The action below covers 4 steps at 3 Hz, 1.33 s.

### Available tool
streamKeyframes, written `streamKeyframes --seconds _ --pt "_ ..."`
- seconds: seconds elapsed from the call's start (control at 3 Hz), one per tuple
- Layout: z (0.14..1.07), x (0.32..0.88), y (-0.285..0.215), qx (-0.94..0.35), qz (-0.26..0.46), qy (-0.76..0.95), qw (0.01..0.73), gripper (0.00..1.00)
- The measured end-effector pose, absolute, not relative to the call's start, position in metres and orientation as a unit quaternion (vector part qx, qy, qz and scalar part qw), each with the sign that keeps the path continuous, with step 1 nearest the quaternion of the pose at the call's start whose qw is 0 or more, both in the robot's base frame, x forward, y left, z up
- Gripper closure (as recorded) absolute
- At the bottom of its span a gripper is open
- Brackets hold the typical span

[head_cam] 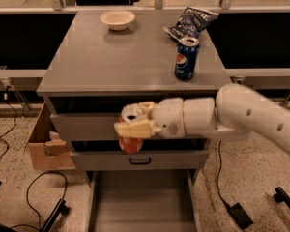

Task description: Pick coke can from bottom drawer and place on counter

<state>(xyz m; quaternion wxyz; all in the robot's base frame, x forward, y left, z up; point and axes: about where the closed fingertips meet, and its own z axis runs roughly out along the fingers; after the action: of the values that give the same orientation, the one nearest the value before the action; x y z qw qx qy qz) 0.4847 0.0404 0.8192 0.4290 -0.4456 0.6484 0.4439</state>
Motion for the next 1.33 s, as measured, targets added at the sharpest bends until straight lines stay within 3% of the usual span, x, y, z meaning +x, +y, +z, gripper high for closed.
streamKeyframes --seconds 0.67,1.33 --pt "0.963 0.554 0.052 -0.452 0.361 0.673 0.461 1.0" --pt "0.994 0.639 0.091 -0.407 0.308 0.706 0.49 1.0"
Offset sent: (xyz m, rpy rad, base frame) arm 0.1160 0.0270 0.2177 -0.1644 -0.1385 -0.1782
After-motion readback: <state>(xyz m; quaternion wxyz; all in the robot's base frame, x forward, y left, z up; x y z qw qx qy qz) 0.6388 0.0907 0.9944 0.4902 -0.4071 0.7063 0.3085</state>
